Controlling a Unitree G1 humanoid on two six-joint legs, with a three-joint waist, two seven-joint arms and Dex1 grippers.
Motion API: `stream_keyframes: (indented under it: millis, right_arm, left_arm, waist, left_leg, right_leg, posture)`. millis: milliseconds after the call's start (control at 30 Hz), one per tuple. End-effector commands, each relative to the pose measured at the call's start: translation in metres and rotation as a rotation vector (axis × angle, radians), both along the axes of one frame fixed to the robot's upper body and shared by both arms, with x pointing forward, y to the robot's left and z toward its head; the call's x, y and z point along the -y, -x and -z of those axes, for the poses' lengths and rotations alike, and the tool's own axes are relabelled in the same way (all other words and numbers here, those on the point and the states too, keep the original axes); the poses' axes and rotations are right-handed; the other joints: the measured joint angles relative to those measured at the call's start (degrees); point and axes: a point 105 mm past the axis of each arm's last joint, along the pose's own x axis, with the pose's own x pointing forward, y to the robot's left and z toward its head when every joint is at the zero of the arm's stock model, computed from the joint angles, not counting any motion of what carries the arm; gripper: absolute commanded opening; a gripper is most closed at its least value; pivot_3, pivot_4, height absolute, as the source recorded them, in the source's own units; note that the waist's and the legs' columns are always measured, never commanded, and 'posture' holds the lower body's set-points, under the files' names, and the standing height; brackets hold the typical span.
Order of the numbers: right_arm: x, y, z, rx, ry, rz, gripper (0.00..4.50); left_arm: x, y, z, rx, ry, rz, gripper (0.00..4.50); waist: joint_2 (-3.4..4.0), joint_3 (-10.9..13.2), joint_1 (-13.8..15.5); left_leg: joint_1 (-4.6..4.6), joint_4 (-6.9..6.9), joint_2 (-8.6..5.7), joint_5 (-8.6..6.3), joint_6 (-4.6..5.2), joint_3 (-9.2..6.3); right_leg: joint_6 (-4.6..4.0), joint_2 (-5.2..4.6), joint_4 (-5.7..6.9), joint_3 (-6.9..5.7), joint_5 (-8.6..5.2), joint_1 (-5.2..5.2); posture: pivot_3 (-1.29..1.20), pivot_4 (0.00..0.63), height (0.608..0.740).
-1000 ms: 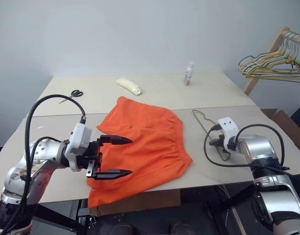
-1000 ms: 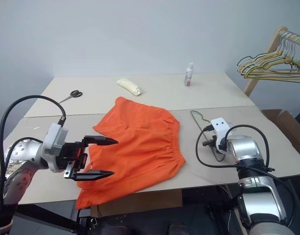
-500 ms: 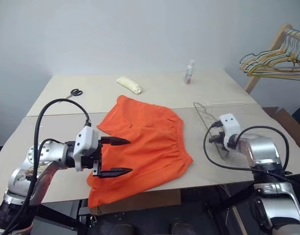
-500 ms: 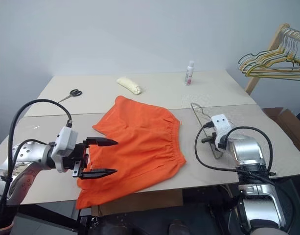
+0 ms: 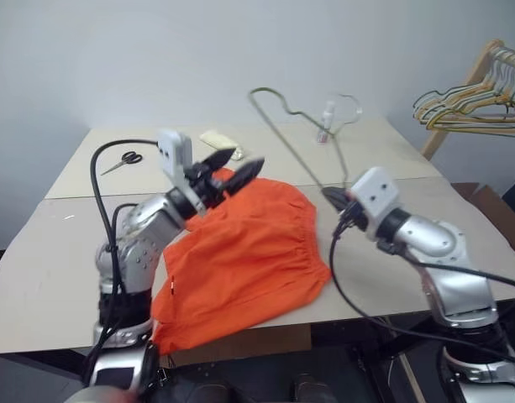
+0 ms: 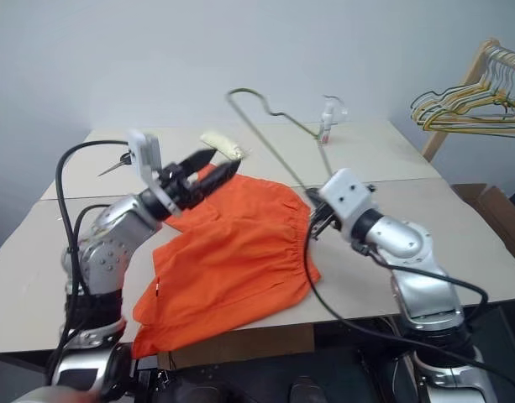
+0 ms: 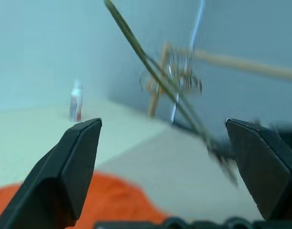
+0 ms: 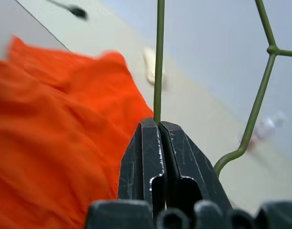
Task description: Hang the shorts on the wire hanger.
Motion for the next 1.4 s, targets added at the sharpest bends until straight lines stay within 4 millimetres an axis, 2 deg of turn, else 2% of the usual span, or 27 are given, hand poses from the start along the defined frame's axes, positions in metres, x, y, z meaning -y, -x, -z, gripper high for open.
stream_keyframes:
  millis: [33, 167, 267, 633, 767, 800, 867, 900, 933, 1033, 1100, 1200, 1233, 1333, 1400]
  right_arm:
    - [-0.015, 0.004, -0.013, 0.12, 0.006, -0.028, 0.03]
    - [-0.024, 0.003, -0.005, 0.131, 0.005, -0.04, 0.03]
    - [-0.025, 0.0, -0.004, 0.137, -0.006, -0.026, 0.0]
    - [-0.026, -0.002, -0.002, 0.176, 0.009, -0.015, 0.0]
    - [-0.031, -0.002, 0.0, 0.248, 0.087, -0.015, 0.0]
    - [-0.032, -0.001, 0.001, 0.274, 0.118, -0.015, 0.25]
    - [-0.034, -0.001, 0.003, 0.284, 0.133, -0.02, 0.77]
    - [-0.035, 0.001, 0.004, 0.287, 0.14, -0.032, 1.26]
    - [-0.035, 0.001, 0.005, 0.294, 0.151, -0.036, 1.45]
    - [-0.027, 0.002, -0.001, 0.276, 0.105, -0.036, 2.49]
    - [-0.017, 0.002, -0.008, 0.183, -0.034, -0.046, 3.23]
    - [-0.002, 0.01, -0.012, 0.058, -0.136, -0.147, 4.32]
    - [0.003, 0.015, -0.014, 0.003, -0.17, -0.194, 4.45]
    - [0.014, 0.024, -0.014, -0.173, -0.22, -0.301, 4.45]
    - [0.018, 0.033, -0.009, -0.378, -0.244, -0.405, 4.45]
  left_arm:
    - [-0.013, -0.013, -0.014, -0.032, 0.121, -0.084, 4.5]
    - [-0.012, -0.013, -0.017, -0.059, 0.191, -0.052, 4.5]
    - [-0.011, -0.012, -0.015, -0.086, 0.225, -0.032, 3.88]
    - [-0.008, -0.01, -0.015, -0.116, 0.294, -0.005, 0.09]
    - [-0.009, -0.01, -0.016, -0.112, 0.3, -0.014, 0.04]
    - [-0.009, -0.009, -0.017, -0.098, 0.298, -0.013, 0.01]
    - [-0.009, -0.006, -0.02, -0.075, 0.3, -0.01, 0.0]
    - [-0.011, -0.005, -0.022, -0.058, 0.305, -0.004, 0.0]
    - [-0.012, -0.003, -0.024, -0.037, 0.306, 0.001, 0.0]
    - [-0.02, 0.005, -0.035, 0.048, 0.28, 0.068, 0.0]
    - [-0.024, 0.012, -0.041, 0.11, 0.24, 0.121, 0.0]
    - [-0.031, 0.029, -0.049, 0.217, 0.151, 0.233, 0.0]
    - [-0.035, 0.034, -0.05, 0.245, 0.115, 0.275, 0.0]
    - [-0.044, 0.043, -0.051, 0.29, 0.045, 0.362, 0.0]
    - [-0.049, 0.049, -0.056, 0.32, 0.057, 0.423, 0.0]
  waist:
    - [0.0, 0.0, 0.0]
    - [-0.02, 0.0, 0.2]
    - [-0.02, 0.0, 0.3]
    - [-0.03, 0.0, 0.2]
    - [-0.03, 0.0, 0.2]
    - [-0.03, 0.0, 0.2]
    - [-0.03, 0.0, 0.2]
    - [-0.03, 0.0, 0.2]
    - [-0.03, 0.0, 0.2]
    - [-0.03, 0.0, 0.2]
    - [-0.03, 0.0, 0.1]
    - [-0.03, 0.0, 0.1]
    - [-0.03, 0.0, 0.1]
    - [-0.02, 0.0, 0.2]
    - [-0.02, 0.0, 0.2]
  left_leg:
    - [0.01, -0.01, -0.02, 0.02, -0.03, 0.0]
    - [-0.03, 0.0, -0.07, 0.08, -0.13, -0.03]
    - [-0.05, 0.0, -0.18, 0.15, -0.27, -0.04]
    - [-0.05, -0.01, -0.24, 0.23, -0.4, -0.07]
    - [-0.04, 0.0, -0.25, 0.23, -0.4, -0.07]
    - [-0.04, -0.01, -0.26, 0.23, -0.41, -0.07]
    - [-0.05, -0.01, -0.27, 0.25, -0.43, -0.07]
    - [-0.05, -0.01, -0.27, 0.28, -0.48, -0.07]
    - [-0.05, -0.01, -0.28, 0.29, -0.51, -0.07]
    - [-0.05, -0.01, -0.27, 0.31, -0.54, -0.07]
    - [-0.04, -0.02, -0.27, 0.31, -0.53, -0.07]
    - [-0.04, -0.01, -0.26, 0.22, -0.38, -0.08]
    - [-0.03, -0.01, -0.26, 0.19, -0.32, -0.08]
    - [-0.01, 0.0, -0.25, 0.06, -0.09, -0.1]
    - [0.05, 0.0, -0.2, 0.04, -0.06, -0.11]
  right_leg:
    - [-0.01, 0.0, 0.0, 0.0, 0.0, 0.0]
    - [-0.02, -0.02, -0.02, -0.02, 0.01, -0.04]
    - [-0.02, -0.05, -0.03, -0.02, 0.01, -0.06]
    - [-0.03, -0.06, -0.03, -0.02, 0.01, -0.05]
    - [-0.03, -0.05, -0.02, -0.02, 0.01, -0.05]
    - [-0.03, -0.06, -0.02, -0.02, 0.01, -0.05]
    - [-0.03, -0.06, -0.02, -0.02, 0.01, -0.05]
    - [-0.03, -0.06, -0.02, -0.01, 0.01, -0.06]
    - [-0.03, -0.06, -0.02, -0.01, 0.01, -0.05]
    - [-0.03, -0.05, -0.02, -0.02, 0.01, -0.05]
    - [-0.04, -0.04, -0.02, -0.02, 0.01, -0.05]
    - [-0.04, -0.03, -0.05, -0.04, 0.01, -0.02]
    - [-0.04, -0.04, -0.05, -0.05, 0.01, 0.0]
    - [-0.04, -0.02, -0.08, -0.1, 0.0, 0.05]
    - [-0.05, -0.01, -0.09, -0.14, 0.0, 0.13]
  posture:
    - [0.04, 0.0, 0.74]
    - [0.04, 0.0, 0.74]
    - [0.04, 0.0, 0.74]
    - [0.04, 0.0, 0.74]
    - [0.03, 0.0, 0.74]
    - [0.03, 0.0, 0.74]
    - [0.03, 0.0, 0.74]
    - [0.03, 0.0, 0.74]
    - [0.03, 0.0, 0.74]
    - [0.03, 0.0, 0.74]
    - [0.03, 0.0, 0.74]
    - [0.05, 0.0, 0.74]
    - [0.05, 0.0, 0.74]
    - [0.05, 0.0, 0.74]
    - [0.05, 0.0, 0.74]
